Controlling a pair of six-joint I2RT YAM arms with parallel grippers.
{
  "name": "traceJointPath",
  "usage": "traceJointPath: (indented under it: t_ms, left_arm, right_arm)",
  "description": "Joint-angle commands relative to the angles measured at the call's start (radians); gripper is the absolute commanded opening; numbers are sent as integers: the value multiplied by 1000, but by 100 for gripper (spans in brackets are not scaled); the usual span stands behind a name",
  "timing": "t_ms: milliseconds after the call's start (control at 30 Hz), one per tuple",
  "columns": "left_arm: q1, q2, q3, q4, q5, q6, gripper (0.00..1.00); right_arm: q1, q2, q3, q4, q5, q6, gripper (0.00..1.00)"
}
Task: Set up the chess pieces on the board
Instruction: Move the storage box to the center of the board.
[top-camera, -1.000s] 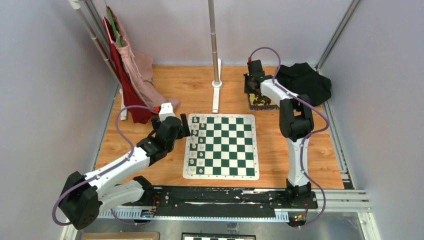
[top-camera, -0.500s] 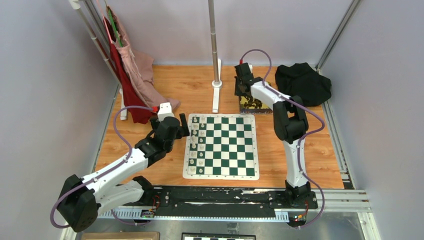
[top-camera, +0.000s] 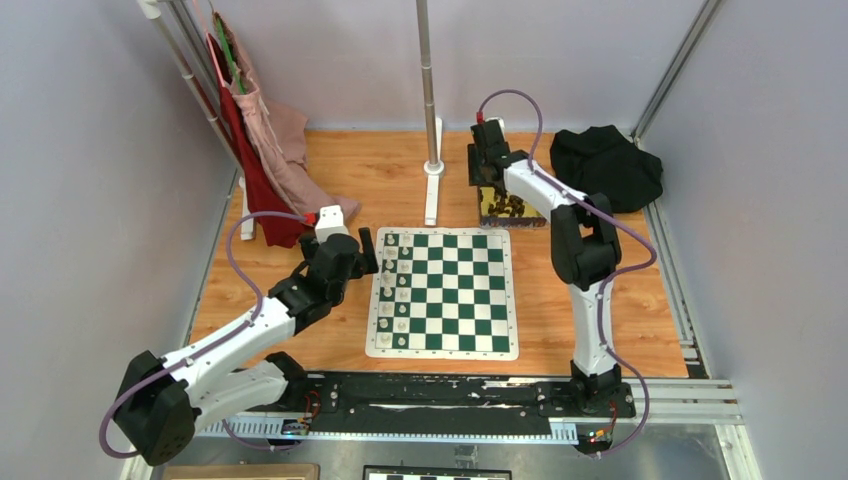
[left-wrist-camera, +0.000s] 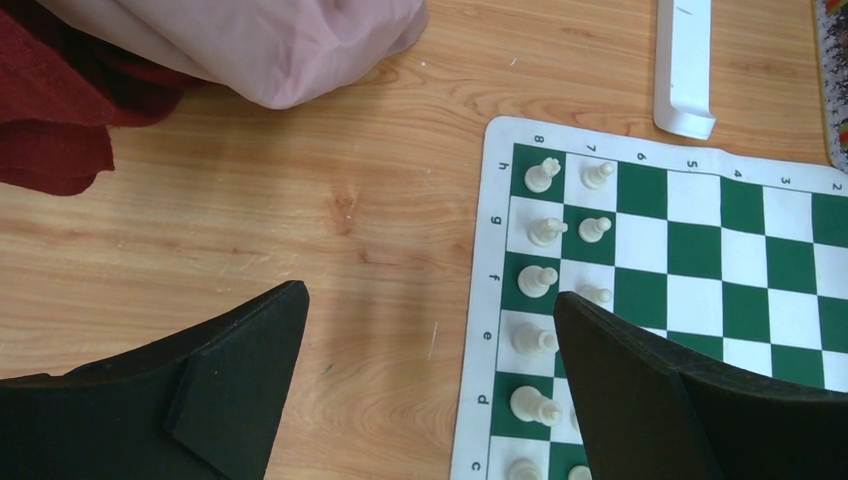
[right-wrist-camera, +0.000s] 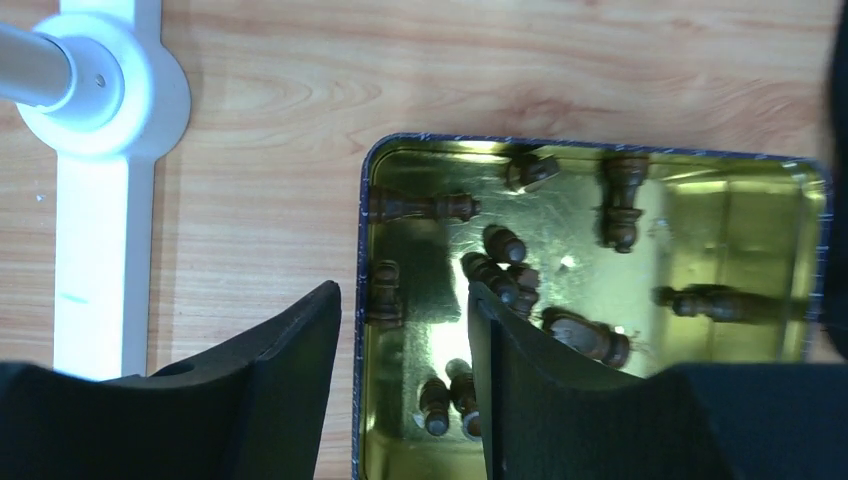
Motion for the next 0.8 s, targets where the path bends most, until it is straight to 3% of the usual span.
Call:
traceJointPath:
  t_ms: [0,233,767]
  left_arm:
    - [-9,16,16,31,-10,-4,100]
    - [-9,23,12,46,-5,-4,100]
    - [-9,85,44,71,3,0,100]
  right_arm:
    - [15,-106,-27,31,94,-101,53]
    - [-25,-123,-86,66,109,-128,45]
    - [-80,-22,-70,50,15,-119,39]
